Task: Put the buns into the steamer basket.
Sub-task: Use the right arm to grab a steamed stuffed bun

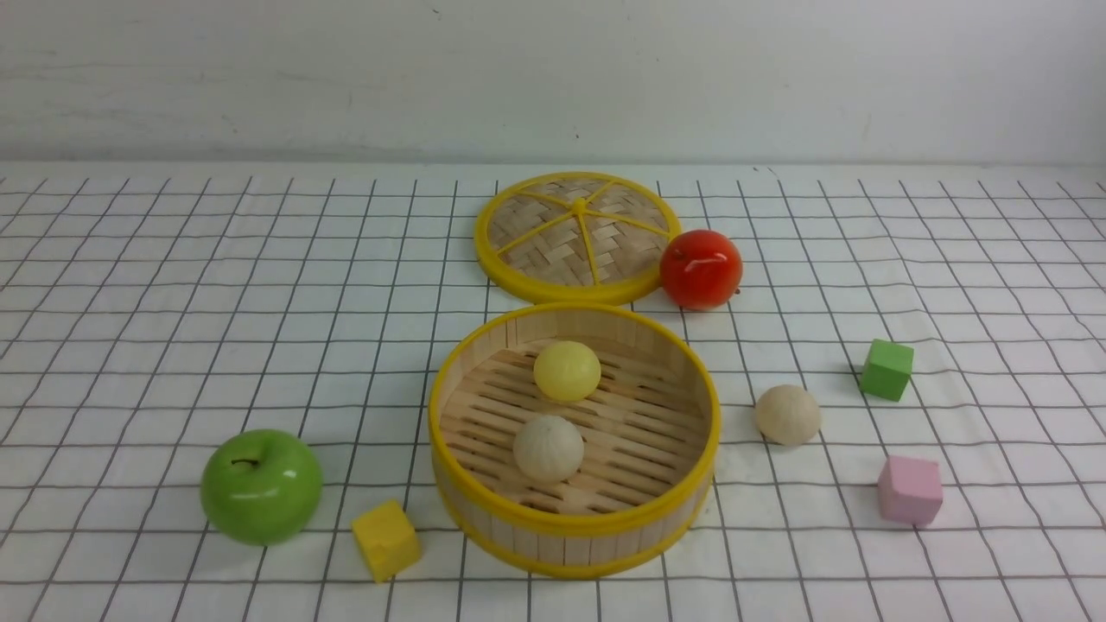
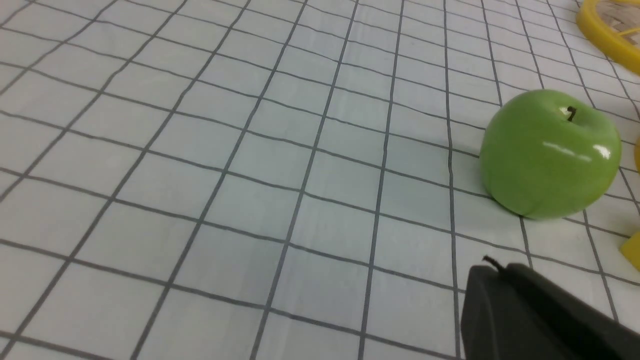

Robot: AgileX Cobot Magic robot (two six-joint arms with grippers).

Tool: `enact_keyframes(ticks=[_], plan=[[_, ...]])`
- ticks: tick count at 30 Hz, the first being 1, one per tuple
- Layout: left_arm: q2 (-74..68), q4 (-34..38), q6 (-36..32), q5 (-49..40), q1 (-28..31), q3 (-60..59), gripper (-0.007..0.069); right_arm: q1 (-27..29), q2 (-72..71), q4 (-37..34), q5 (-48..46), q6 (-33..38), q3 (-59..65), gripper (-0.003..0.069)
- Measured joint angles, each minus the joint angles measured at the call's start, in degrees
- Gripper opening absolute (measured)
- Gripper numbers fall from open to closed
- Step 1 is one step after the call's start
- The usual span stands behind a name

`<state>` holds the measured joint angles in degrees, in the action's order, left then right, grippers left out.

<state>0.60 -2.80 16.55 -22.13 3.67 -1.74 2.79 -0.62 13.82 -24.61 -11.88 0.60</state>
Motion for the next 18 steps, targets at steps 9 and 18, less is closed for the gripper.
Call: enact_keyframes(ticks=[9,18], plan=[[0.0,0.0,0.0,0.0,0.0,0.0,0.0001,0.0,0.0,0.0,5.37,0.0,0.45,0.0239],[0.0,0.0,0.0,0.0,0.0,0.0,0.0004,0.0,0.0,2.44,33.8,0.0,0.45,0.0239]])
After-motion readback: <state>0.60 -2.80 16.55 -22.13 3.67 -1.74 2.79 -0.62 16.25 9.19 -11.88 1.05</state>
